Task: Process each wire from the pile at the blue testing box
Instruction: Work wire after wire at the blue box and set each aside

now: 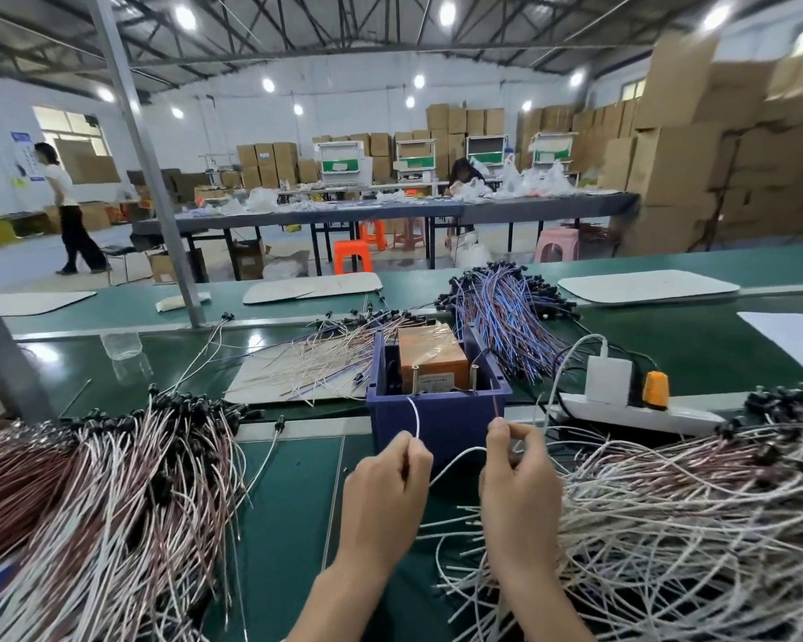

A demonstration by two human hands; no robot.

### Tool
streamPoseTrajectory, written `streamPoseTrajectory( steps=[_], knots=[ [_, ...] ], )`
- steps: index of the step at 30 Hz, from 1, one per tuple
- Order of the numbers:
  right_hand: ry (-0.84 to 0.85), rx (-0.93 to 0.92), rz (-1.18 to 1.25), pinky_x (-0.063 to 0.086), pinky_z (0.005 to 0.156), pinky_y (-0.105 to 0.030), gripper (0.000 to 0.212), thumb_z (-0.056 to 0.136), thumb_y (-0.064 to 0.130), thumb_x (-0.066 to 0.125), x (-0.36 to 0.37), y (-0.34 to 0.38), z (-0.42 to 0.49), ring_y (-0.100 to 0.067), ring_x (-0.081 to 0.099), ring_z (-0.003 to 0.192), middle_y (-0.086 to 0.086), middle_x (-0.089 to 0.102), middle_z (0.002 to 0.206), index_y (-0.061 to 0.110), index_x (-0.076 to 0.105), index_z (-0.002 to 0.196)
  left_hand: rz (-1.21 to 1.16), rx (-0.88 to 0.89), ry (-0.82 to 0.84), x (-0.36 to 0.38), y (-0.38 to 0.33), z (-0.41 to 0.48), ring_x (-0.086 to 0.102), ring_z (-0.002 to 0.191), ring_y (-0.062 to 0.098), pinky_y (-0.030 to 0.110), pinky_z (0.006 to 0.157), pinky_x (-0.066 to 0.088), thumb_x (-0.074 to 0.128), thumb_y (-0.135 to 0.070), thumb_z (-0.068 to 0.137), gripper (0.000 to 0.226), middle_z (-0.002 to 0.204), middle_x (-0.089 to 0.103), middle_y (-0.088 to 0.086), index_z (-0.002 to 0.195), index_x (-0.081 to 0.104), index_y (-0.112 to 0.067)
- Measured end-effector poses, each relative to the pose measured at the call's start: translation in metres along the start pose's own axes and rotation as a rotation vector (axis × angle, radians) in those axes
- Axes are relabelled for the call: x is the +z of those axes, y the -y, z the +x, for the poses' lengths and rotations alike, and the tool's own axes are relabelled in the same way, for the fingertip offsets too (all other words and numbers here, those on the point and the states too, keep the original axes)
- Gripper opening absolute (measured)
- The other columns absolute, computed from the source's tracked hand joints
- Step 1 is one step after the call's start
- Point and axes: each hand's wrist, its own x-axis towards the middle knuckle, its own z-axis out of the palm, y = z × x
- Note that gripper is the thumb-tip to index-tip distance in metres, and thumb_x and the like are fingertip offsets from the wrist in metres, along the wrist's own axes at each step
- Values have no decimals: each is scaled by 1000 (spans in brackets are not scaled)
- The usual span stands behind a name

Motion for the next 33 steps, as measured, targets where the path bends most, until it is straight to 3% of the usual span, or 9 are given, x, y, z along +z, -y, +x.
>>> streamPoseTrajectory(
  steps=[3, 6, 12, 18, 25, 29, 33],
  knots=[
    [-27, 30, -28, 44, 53, -31, 24, 102, 49, 45, 10, -4, 5, -14, 58, 54, 3, 65, 69, 32, 53, 86, 59, 35, -18, 2, 6, -2, 31, 45, 16, 24, 47, 22, 30, -43, 97, 33, 52, 40, -6, 65, 32, -34],
    [-23, 59, -47, 37, 46, -20, 26, 100, 51, 46, 14, -9, 9, -6, 55, 47, 3, 64, 65, 32, 54, 84, 84, 66, -45, 1, 8, 1, 34, 44, 16, 21, 46, 24, 28, -44, 99, 33, 53, 41, -8, 66, 30, -37],
    [23, 58, -23, 35, 45, -16, 25, 100, 48, 51, 15, -8, 12, -3, 55, 48, 3, 62, 59, 31, 58, 83, 120, 117, 2, 3, 12, 5, 39, 47, 19, 29, 48, 31, 23, -51, 99, 32, 58, 47, -8, 71, 31, -36],
    [36, 35, -12, 40, 56, -27, 25, 99, 49, 50, 16, -8, 10, -13, 60, 60, 3, 66, 69, 30, 63, 90, 149, 144, 21, 6, 14, 5, 49, 53, 21, 30, 50, 38, 19, -56, 98, 33, 52, 42, -5, 75, 33, -38],
    [53, 58, -22, 57, 70, -40, 24, 99, 52, 48, 18, -11, 9, -18, 66, 72, 3, 68, 72, 34, 60, 90, 140, 148, 23, 6, 16, 6, 50, 52, 20, 30, 48, 39, 18, -58, 98, 35, 52, 43, -5, 78, 35, -35],
    [48, 56, -11, 58, 68, -42, 24, 98, 52, 48, 17, -10, 9, -18, 66, 68, 3, 67, 69, 34, 61, 89, 149, 143, 31, 7, 17, 7, 50, 51, 18, 25, 47, 38, 18, -57, 99, 34, 53, 45, -5, 78, 35, -37],
    [42, 57, -7, 58, 66, -40, 20, 98, 50, 50, 17, -7, 8, -15, 67, 67, 5, 67, 68, 36, 59, 87, 151, 119, 42, 7, 17, 6, 53, 53, 21, 38, 52, 47, 16, -58, 98, 36, 57, 51, -1, 81, 36, -33]
  ],
)
